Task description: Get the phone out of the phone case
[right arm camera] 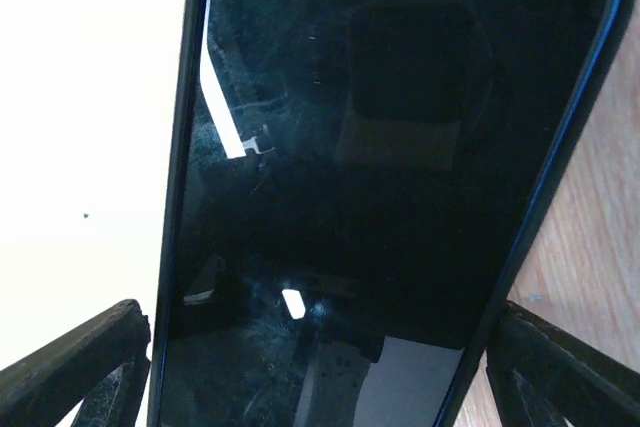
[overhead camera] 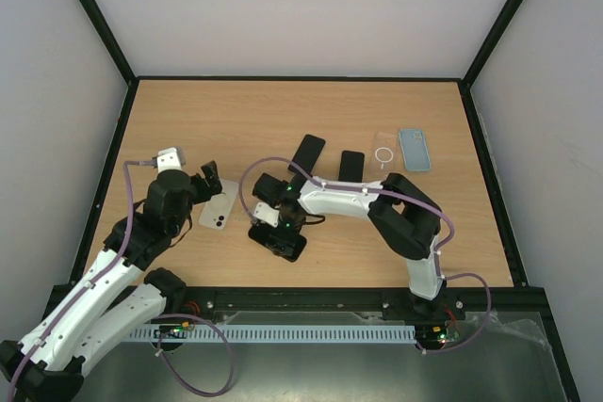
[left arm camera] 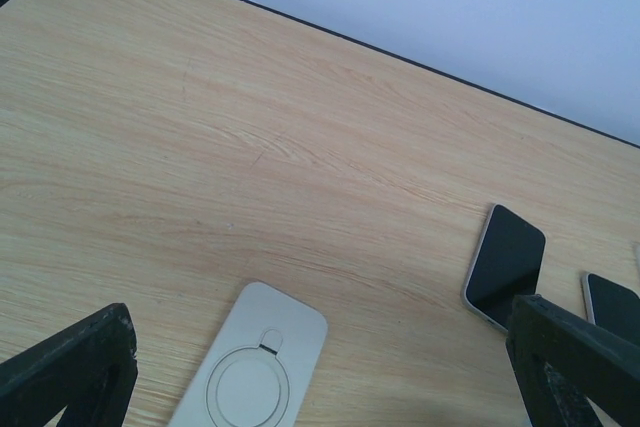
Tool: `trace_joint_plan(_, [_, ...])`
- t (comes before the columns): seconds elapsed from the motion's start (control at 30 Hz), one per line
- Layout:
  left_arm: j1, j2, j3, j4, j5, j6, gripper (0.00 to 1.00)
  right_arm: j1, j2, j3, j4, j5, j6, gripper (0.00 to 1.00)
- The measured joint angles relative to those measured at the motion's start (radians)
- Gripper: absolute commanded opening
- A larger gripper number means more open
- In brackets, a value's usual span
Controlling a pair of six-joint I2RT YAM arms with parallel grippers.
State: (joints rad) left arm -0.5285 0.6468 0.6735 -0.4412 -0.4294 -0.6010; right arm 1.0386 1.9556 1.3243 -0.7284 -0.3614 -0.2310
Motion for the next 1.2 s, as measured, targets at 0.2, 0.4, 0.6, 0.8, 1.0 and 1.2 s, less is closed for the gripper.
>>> trace_joint_plan(0.2, [0.013,-0.005,0.0,0.0,0.003,0.0,1.0,0.037,0.014,0.003,0.026,0.113,0.084,0.84])
trace_joint_plan(0.4, [0.018,-0.005,0.0,0.0,0.005,0.0,1.0,0.048,0.028,0.01,0.048,0.176,0.144,0.8])
trace_joint_plan(0.6, [0.02,-0.005,0.0,0.0,0.006,0.0,1.0,0.046,0.028,0.006,0.068,0.185,0.201,0.57])
trace_joint_plan(0.8, [0.026,-0.005,0.0,0.0,0.007,0.0,1.0,0.002,-0.016,-0.05,0.129,0.166,0.209,0.45])
trace_joint_plan(1.0, [0.035,0.008,-0.002,0.002,0.027,0.003,0.93,-0.127,-0.149,-0.185,0.134,0.128,0.175,0.39])
trace_joint_plan(1.2, [0.036,0.054,-0.055,0.108,0.22,0.017,0.71,-0.229,-0.444,-0.338,0.198,0.102,0.138,0.35])
